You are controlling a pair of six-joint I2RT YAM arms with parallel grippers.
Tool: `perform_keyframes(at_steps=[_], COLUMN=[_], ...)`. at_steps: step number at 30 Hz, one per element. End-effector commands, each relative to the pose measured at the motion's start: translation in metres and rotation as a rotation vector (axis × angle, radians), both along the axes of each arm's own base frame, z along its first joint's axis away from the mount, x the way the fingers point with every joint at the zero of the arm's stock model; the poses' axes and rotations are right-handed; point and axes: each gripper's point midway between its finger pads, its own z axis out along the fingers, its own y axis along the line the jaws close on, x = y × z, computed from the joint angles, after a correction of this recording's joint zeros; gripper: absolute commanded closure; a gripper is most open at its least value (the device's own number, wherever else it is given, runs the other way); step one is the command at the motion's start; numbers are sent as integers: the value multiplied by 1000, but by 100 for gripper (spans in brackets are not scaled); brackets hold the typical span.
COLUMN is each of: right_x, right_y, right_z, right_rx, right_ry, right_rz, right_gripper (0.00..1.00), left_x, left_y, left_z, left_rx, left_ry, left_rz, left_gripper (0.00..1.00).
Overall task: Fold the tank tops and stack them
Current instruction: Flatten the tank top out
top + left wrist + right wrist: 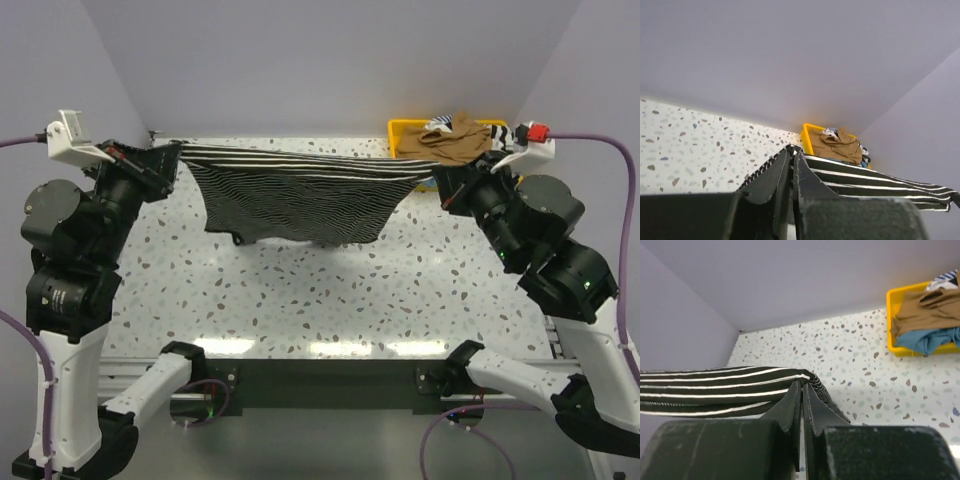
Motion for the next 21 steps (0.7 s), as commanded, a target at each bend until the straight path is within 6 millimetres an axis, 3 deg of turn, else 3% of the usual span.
perform_keyframes(at_steps=[1,3,6,7,8,9,10,11,12,13,14,15,16,17,18,19,20,21], right_x=[10,25,60,69,81,105,118,131,162,174,181,211,210,219,235,239,232,233], right_y=[4,13,33,38,45,60,67,71,77,89,89,101,103,107,117,117,112,108], right_z=[8,12,13,26,25,11,26,28,11,17,45,23,60,66,57,68,100,109], right_rx=[-86,-116,-171,-173,-184,-220,-202,-198,-216,-191,-154,-176,-139,-136,-146,-138,-100,-92], right_ry=[-6,-16,-27,-66,-67,-36,-72,-77,-45,-71,-129,-90,-167,-187,-184,-216,-292,-320], right_rz=[9,3,-16,-21,-23,-15,-12,-9,-16,25,25,28,46,47,51,46,38,25], right_gripper=[100,100,100,100,100,100,100,100,100,100,100,100,100,100,100,100,100,100], left_x=[22,32,62,81,92,103,126,139,151,180,190,201,221,230,252,247,248,249], left_y=[-3,-4,-2,-2,-2,-1,-2,-3,-6,-9,-4,-8,-10,-9,-9,-7,-6,-6], left_z=[2,12,6,1,-2,4,-8,-10,-2,-20,-5,3,13,21,12,53,66,76], left_rx=[4,-14,-12,-11,-9,-15,-8,-7,-14,-7,-14,-15,-13,-8,-4,-6,2,13], left_ry=[36,3,16,24,28,-4,22,19,-20,21,-19,-48,-70,-89,-67,-157,-190,-212], left_rz=[7,15,60,77,91,106,115,116,93,88,89,57,41,13,4,-8,-28,-36], left_gripper=[100,100,100,100,100,100,100,100,100,100,100,100,100,100,100,100,100,100])
